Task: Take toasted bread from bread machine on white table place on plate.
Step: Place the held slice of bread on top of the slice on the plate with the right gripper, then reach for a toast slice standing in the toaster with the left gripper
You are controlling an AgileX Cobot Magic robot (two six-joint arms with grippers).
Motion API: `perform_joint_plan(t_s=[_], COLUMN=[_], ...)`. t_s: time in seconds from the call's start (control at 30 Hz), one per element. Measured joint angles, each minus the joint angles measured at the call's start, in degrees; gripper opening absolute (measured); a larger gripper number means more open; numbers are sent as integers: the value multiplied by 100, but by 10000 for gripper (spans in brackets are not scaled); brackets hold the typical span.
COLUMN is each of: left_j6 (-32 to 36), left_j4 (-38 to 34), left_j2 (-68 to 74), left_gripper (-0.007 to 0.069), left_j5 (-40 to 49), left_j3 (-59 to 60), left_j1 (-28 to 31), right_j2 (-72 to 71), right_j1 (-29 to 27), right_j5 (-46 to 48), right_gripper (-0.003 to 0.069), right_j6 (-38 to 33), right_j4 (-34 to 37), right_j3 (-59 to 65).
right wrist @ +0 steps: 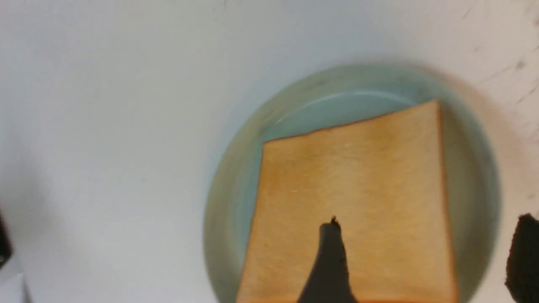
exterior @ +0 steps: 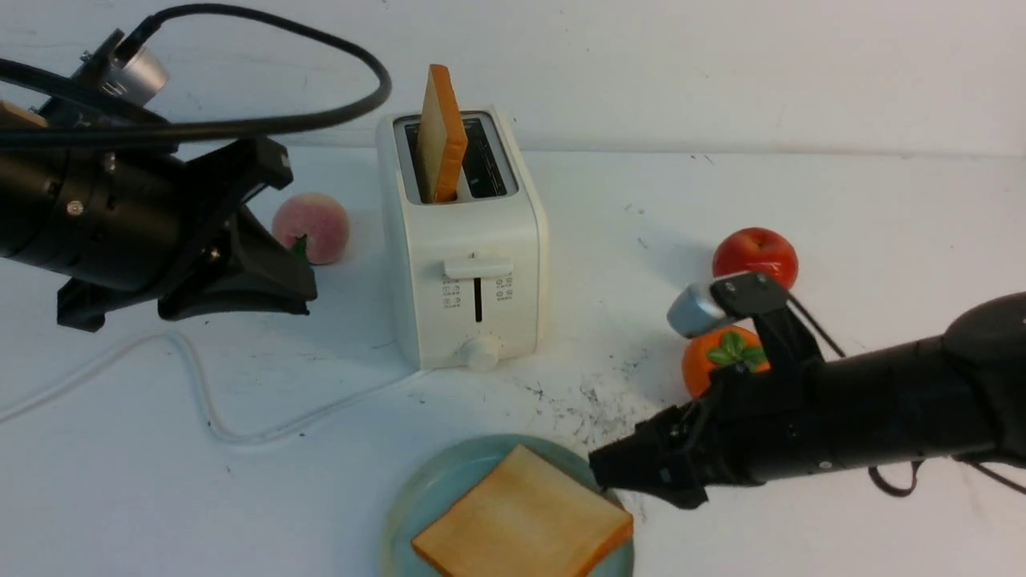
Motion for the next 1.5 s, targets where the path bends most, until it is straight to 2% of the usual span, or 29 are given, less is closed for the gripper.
perform_joint_plan(t_s=[0.17,0.27,0.4,0.47,0.53,0.6,0.63,0.73,0.9,1.03,1.13,1.23,1.27,1.37,1.5], left_j6=[374,407,340,285,122,-196,-230,-861,-1476,-1966,-2398,-2530,-2538,-2574,-2574], left_j4=[-278,-355,-296,52,384,825,874,1718,2515,3063,3563,3874,3903,4037,4033], left_j2=[34,121,487,908,1251,1644,1683,2364,3240,3863,4231,4413,4419,4511,4611], left_gripper=[55,55,30,-14,-14,-14,-14,-14,-14,-13,15,104,112,267,402], left_j5=[-208,-238,11,536,835,1016,1026,1163,1358,1363,1337,1245,1220,780,209], left_j3=[-59,-265,-879,-1504,-1943,-2452,-2505,-3391,-4556,-5328,-5804,-5985,-5991,-6025,-6042], left_j1=[0,0,-19,-139,-279,-481,-502,-942,-1432,-1685,-1822,-1849,-1849,-1849,-1849], right_j2=[-816,-1250,-2061,-2504,-2814,-3020,-3038,-3189,-3195,-3200,-3200,-3200,-3200,-3200,-3200], right_j1=[0,-5,-139,-366,-605,-847,-874,-1273,-1459,-1474,-1474,-1474,-1474,-1474,-1474], right_j5=[-643,-797,-765,-556,-141,340,400,1559,2808,2913,2806,2752,2752,2738,2745], right_gripper=[514,479,338,192,71,1,-2,-18,-16,-13,-13,-10,-10,-8,-3], right_j6=[0,7,377,1085,1884,2554,2724,4103,5166,5351,5369,5374,5374,5374,5374], right_j4=[-299,-352,-588,-1112,-1793,-2537,-2625,-4112,-5423,-5651,-5644,-5639,-5639,-5590,-5542], right_j3=[-6,-6,-6,-6,-6,-6,-6,-6,-6,-6,-6,-6,-6,-6,-6])
